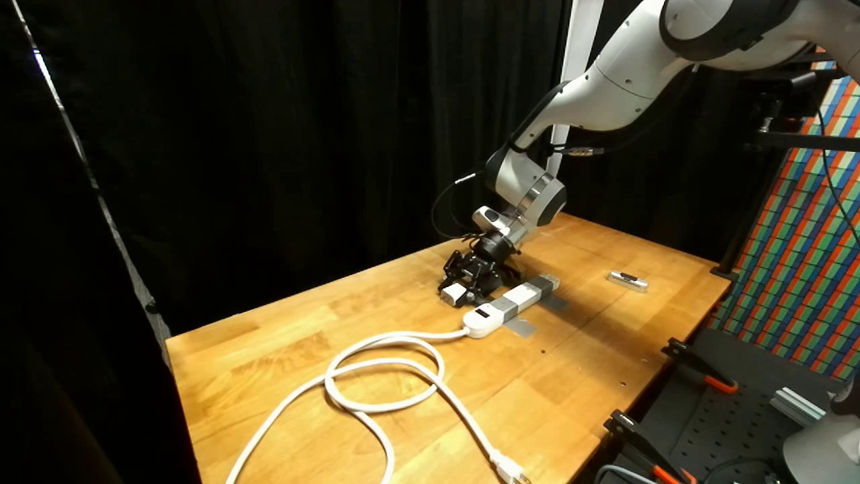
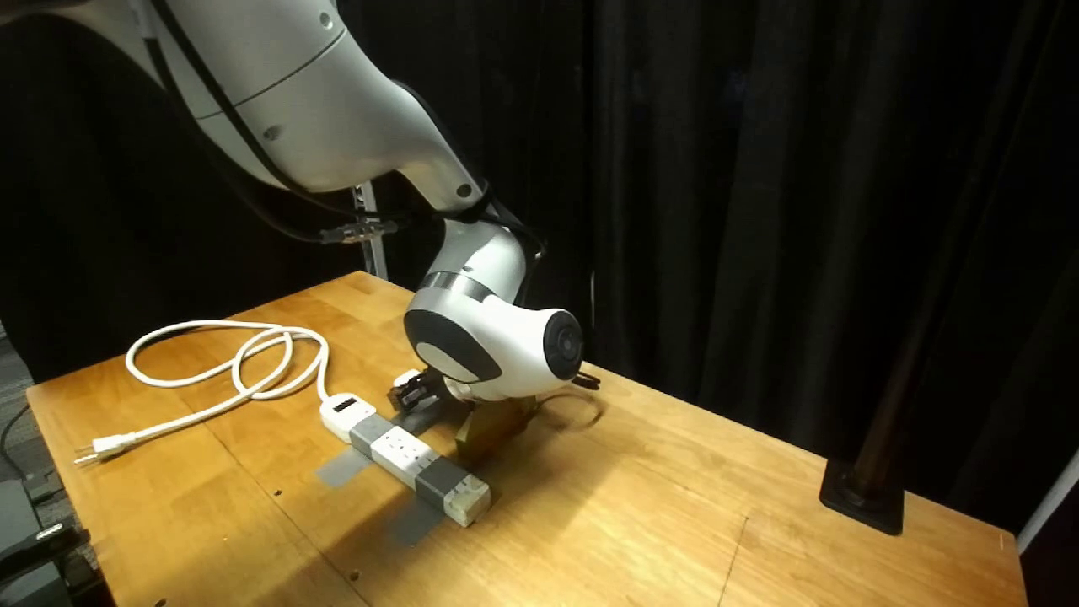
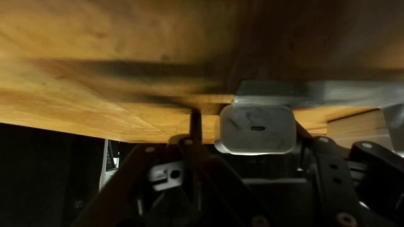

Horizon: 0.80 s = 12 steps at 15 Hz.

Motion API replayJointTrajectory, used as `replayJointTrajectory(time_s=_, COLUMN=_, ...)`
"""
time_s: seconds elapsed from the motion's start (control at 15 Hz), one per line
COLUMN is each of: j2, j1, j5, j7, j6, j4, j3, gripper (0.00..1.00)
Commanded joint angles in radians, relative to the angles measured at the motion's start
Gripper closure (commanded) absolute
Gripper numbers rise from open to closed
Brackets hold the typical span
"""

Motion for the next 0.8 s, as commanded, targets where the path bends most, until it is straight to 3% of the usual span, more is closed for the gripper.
replayJointTrajectory(time_s=0.0, j2=-0.017, j1=0.032, j5=0.026, j7=-0.026, j6=0.047, j4=-0.008, j3=-0.023, gripper=0.06)
replayJointTrajectory(time_s=0.07, j2=-0.017, j1=0.036, j5=0.024, j7=-0.024, j6=0.054, j4=-0.005, j3=-0.024, gripper=0.00)
replayJointTrajectory(time_s=0.73, j2=-0.011, j1=0.040, j5=0.021, j7=0.000, j6=0.077, j4=0.024, j3=-0.033, gripper=0.00)
